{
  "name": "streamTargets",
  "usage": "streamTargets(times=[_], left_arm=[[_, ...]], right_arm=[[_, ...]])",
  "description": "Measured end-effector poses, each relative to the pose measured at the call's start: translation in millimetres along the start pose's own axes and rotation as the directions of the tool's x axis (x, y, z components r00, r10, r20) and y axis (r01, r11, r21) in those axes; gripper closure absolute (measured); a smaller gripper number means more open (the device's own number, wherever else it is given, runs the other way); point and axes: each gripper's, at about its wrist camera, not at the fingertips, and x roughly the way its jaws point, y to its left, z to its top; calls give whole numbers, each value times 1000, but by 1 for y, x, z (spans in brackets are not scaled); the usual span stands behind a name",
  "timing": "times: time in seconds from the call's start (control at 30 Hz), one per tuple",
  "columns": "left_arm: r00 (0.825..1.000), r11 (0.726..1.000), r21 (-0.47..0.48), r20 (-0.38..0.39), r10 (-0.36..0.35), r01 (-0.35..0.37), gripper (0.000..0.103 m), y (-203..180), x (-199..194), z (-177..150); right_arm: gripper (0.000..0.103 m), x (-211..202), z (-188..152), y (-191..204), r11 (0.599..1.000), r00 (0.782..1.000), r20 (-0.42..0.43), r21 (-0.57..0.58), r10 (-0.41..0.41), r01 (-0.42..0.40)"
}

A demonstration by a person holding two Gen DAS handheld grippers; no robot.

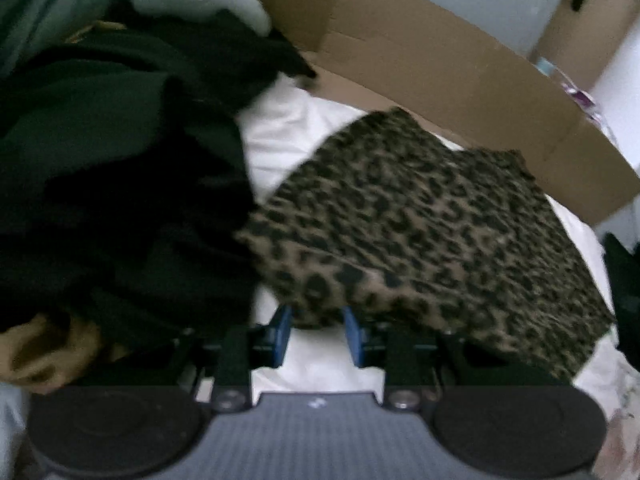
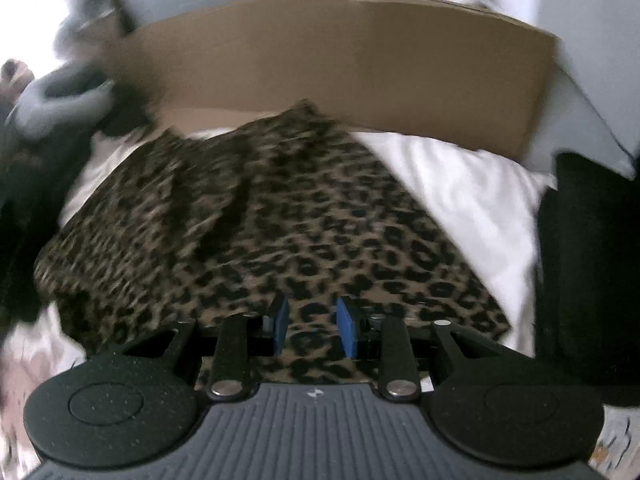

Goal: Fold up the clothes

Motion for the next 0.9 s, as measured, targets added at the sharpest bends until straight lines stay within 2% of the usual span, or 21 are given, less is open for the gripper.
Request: streamTargets(times=[0.1, 0.27, 0.37, 0.43, 0.47, 0.5, 0.57, 0.67, 0.8, 0.9], left_arm=[[1000, 1000, 1, 14, 20, -20, 72, 11, 8, -1], [1000, 1000, -16, 24, -12, 13, 72, 23, 26, -6], [999, 1000, -29, 35, 3, -2, 73, 30, 35, -10], [999, 999, -36, 44, 11, -9, 74, 35, 40, -12], [999, 999, -37, 47, 16, -14, 80, 38, 42, -12], [998, 999, -36, 50, 34, -32, 90, 40, 43, -12], [996, 997, -35, 57, 70, -68, 100, 45, 45, -11], [994, 996, -40, 68, 87, -84, 100, 55, 46, -8], [985, 988, 25, 78, 151, -154, 100, 61, 45, -3], [977, 980, 38, 91, 191, -195, 100, 72, 37, 1]], right_arm=[[71, 3, 6, 18, 998, 1000, -31, -55, 4, -6], [71, 11, 14, 43, 992, 997, -69, -124, 16, -25], [71, 14, 19, 57, 988, 996, -85, -152, 25, -38], [71, 14, 21, 68, 982, 996, -86, -180, 34, -49], [71, 14, 22, 72, 980, 995, -87, -192, 38, -54], [71, 15, 21, 76, 978, 995, -92, -200, 41, -59], [70, 16, 20, 84, 974, 994, -102, -215, 47, -68], [70, 20, 16, 93, 969, 991, -119, -234, 55, -82], [70, 25, 8, 100, 965, 987, -148, -243, 63, -98], [70, 27, 4, 103, 961, 984, -164, -252, 69, -110]])
